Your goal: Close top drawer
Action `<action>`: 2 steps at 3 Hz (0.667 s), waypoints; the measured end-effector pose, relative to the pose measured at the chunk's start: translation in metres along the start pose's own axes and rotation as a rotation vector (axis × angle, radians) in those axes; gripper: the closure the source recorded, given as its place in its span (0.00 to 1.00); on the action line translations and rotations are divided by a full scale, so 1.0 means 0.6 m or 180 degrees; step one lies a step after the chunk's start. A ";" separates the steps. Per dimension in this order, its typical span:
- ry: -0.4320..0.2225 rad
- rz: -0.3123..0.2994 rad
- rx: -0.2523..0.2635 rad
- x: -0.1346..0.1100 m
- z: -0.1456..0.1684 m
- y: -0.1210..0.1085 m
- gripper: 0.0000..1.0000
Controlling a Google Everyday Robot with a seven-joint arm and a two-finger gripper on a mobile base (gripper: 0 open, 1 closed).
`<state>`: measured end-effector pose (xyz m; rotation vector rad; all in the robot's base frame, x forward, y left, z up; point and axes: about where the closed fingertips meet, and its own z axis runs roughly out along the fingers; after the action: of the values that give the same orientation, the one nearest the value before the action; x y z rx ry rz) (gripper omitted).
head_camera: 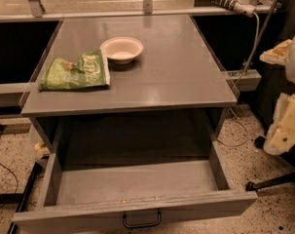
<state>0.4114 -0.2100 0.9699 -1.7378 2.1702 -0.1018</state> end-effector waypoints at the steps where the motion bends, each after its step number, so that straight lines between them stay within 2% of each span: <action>1: -0.0180 -0.0076 0.0008 0.008 0.011 0.060 0.19; 2: -0.0304 -0.0033 -0.0021 0.025 0.047 0.124 0.43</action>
Offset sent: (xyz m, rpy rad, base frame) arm -0.1012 0.0062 -0.1083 0.1422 0.0190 0.0263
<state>0.3484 -0.2018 0.9197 -1.7217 2.0959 -0.0139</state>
